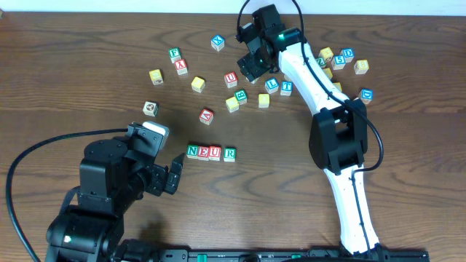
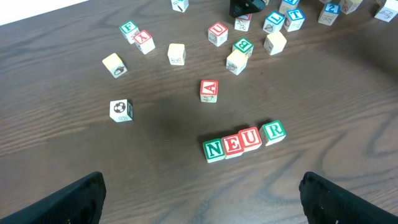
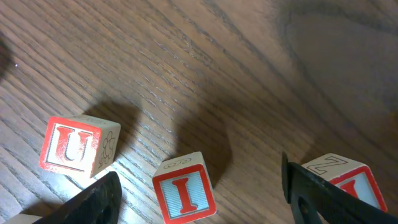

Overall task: Spell out NEURIPS
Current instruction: 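Lower the right gripper around the red I block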

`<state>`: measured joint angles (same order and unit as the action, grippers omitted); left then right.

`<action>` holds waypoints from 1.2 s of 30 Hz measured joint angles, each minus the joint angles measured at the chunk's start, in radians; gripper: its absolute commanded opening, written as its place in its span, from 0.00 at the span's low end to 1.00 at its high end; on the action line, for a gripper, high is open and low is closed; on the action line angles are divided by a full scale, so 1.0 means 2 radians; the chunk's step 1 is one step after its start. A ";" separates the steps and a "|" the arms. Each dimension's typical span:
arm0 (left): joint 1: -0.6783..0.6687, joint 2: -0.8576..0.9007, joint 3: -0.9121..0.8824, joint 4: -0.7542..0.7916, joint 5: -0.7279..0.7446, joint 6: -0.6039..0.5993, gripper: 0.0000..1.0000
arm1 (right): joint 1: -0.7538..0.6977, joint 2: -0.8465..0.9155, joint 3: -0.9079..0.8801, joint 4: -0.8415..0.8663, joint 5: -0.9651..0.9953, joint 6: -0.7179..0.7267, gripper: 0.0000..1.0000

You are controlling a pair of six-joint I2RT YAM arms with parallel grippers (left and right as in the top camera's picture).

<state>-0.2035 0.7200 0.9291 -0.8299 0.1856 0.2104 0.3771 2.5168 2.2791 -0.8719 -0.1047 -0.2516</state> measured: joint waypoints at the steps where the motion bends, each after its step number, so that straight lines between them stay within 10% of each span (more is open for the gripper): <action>1: 0.000 0.000 0.000 0.000 0.000 0.000 0.98 | 0.000 0.002 0.000 -0.001 0.000 0.000 0.77; 21: 0.000 0.000 0.000 0.000 0.000 0.000 0.98 | 0.000 0.035 0.002 -0.010 0.000 -0.002 0.46; 36: 0.000 0.000 0.000 0.000 0.000 0.000 0.98 | 0.000 0.035 0.002 -0.008 0.000 -0.002 0.45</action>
<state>-0.2035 0.7200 0.9291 -0.8299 0.1856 0.2108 0.3775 2.5874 2.2826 -0.8879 -0.1043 -0.2550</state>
